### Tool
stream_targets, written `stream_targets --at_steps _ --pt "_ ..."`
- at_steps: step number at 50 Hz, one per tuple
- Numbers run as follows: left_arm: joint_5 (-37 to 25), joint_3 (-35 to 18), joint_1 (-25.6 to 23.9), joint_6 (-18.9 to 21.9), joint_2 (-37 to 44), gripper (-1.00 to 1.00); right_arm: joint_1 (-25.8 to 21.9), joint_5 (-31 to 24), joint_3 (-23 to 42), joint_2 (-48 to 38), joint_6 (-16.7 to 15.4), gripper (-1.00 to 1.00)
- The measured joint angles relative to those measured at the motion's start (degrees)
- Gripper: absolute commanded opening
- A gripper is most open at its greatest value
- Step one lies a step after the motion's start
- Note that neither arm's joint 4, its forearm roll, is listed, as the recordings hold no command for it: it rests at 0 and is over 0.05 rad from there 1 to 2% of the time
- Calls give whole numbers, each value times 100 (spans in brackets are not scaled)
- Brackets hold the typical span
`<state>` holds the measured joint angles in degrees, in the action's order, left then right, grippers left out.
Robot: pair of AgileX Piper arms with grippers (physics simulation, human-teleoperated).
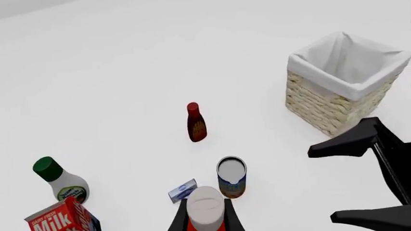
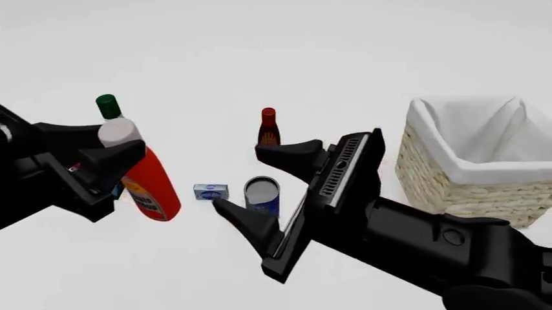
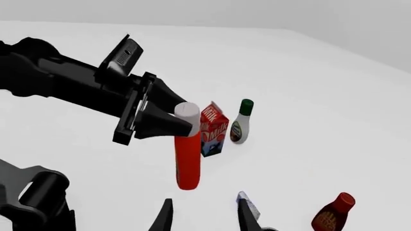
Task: Pick the ketchup and place it in the basket.
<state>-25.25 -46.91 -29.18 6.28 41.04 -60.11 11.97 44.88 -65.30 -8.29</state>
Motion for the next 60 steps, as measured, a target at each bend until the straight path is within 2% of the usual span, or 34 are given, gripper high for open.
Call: stream_targets --at_steps 60 --pt "122 4 19 -205 267 -100 -194 267 772 -1287 67 100"
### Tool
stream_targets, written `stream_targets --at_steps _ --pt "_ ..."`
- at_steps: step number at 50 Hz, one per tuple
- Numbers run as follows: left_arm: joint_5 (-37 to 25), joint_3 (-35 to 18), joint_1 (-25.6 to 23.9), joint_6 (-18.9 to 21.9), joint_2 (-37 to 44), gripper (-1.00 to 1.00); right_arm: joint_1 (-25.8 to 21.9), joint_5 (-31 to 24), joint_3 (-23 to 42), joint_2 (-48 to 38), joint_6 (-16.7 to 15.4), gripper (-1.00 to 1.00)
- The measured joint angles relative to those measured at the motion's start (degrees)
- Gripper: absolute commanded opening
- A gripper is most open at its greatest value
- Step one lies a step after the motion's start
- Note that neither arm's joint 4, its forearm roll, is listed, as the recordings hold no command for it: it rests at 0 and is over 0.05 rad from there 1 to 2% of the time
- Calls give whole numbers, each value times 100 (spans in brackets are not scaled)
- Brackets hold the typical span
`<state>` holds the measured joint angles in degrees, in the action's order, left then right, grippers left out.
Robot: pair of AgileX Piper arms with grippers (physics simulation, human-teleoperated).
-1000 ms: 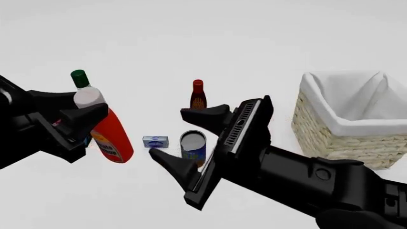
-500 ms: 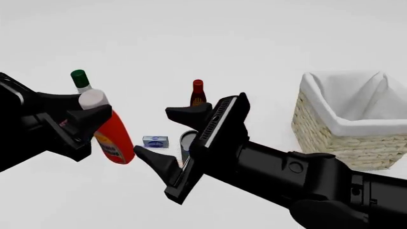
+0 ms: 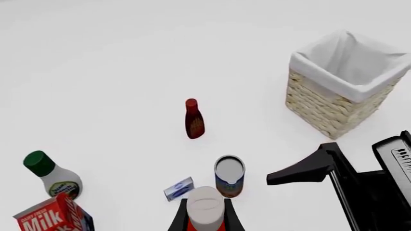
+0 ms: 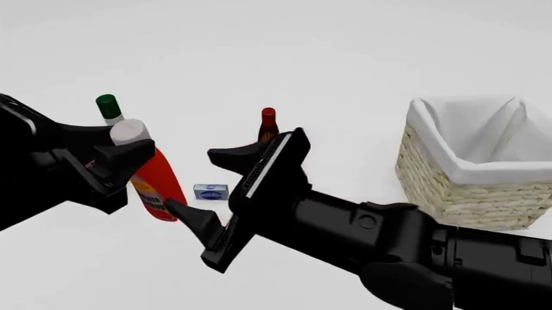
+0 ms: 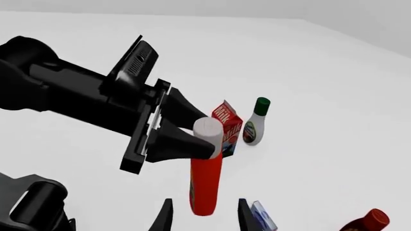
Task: Pick the ketchup and place it in the basket.
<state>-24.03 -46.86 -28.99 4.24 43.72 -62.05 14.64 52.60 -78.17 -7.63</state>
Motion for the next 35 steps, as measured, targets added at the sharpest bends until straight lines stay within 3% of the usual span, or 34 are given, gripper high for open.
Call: stream_targets --at_steps 35 --pt "-214 -25 -176 -140 -164 -100 -18 106 222 -346 31 100"
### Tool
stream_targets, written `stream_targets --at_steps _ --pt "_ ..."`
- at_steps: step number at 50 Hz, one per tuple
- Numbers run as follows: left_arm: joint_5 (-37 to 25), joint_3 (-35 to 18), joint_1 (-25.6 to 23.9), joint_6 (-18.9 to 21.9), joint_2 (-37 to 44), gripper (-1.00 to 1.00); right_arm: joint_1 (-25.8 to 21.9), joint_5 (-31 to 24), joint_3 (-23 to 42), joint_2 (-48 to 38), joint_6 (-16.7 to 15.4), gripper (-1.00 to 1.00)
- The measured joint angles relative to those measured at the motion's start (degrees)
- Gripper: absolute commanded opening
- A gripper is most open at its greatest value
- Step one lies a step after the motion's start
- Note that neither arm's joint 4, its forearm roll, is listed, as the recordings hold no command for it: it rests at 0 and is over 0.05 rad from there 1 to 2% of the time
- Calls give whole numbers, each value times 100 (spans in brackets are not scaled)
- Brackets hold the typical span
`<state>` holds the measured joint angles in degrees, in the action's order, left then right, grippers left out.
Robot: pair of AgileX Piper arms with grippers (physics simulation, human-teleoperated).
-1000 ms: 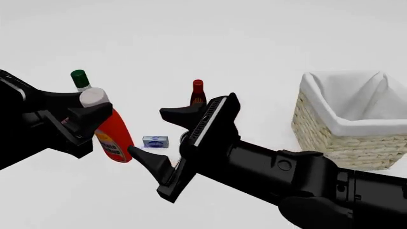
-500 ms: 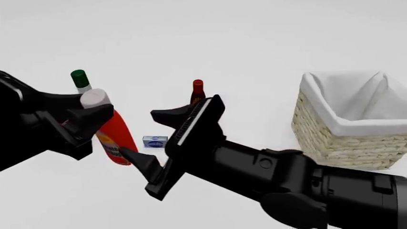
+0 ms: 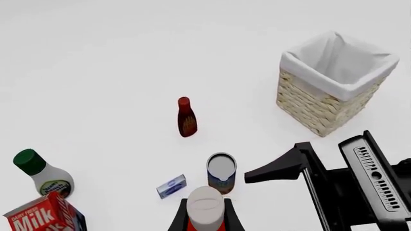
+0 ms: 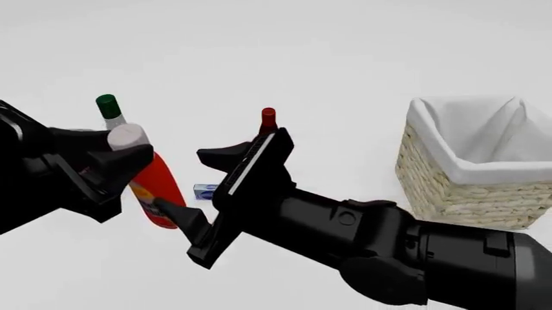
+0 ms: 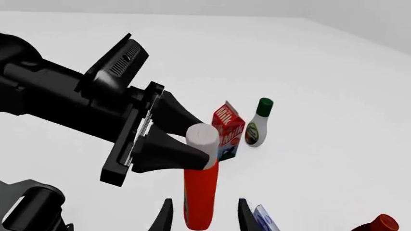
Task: Pick the ketchup and place it in the basket.
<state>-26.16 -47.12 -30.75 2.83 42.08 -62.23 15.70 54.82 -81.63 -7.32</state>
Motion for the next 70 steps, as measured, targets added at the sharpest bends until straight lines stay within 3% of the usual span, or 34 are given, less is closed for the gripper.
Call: stream_targets --at_steps 70 --pt "-375 -233 -120 -66 -170 -100 -132 43 616 -739 124 100"
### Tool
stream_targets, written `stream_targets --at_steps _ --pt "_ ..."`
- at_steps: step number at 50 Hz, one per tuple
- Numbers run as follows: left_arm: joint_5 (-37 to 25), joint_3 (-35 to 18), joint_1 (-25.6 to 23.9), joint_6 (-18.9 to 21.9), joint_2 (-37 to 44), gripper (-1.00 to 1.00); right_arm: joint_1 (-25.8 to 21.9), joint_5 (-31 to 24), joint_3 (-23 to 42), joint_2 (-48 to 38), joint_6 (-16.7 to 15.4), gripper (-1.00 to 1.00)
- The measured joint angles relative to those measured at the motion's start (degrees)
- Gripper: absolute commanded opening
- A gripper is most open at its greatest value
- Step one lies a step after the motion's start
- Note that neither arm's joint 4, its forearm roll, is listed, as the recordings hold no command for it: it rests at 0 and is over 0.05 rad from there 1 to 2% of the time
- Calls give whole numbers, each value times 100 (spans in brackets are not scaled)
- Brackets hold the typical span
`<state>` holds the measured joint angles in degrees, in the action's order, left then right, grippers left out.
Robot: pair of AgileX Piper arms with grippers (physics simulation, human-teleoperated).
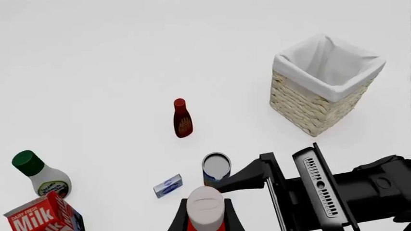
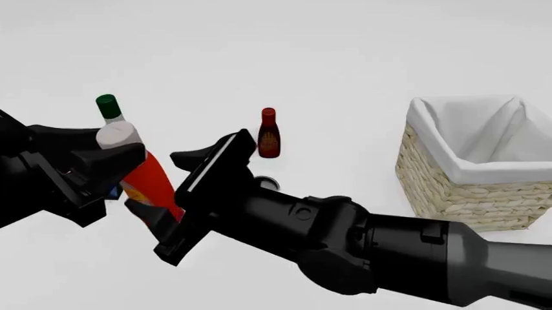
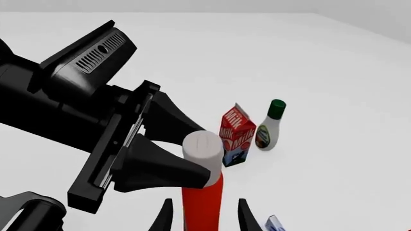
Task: Pick the ketchup and place it in the basket.
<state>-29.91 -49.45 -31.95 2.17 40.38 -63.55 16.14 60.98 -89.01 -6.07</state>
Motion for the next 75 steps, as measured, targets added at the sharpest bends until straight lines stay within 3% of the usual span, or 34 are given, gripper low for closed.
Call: stream_targets --at_steps 24,25,50,51,75 --pt "-86 -91 -19 -24 -10 -100 -23 55 145 -255 38 100" --pt "-95 -98 -20 -24 -15 -100 -23 58 148 -260 41 -100" --pt "-309 -201 -55 1 -145 -100 -91 98 118 -200 10 -100" --pt "-312 -204 -52 8 -146 100 -91 98 113 -193 9 -100" --pt "5 -503 212 -216 -324 100 -84 145 -249 -2 -21 -100"
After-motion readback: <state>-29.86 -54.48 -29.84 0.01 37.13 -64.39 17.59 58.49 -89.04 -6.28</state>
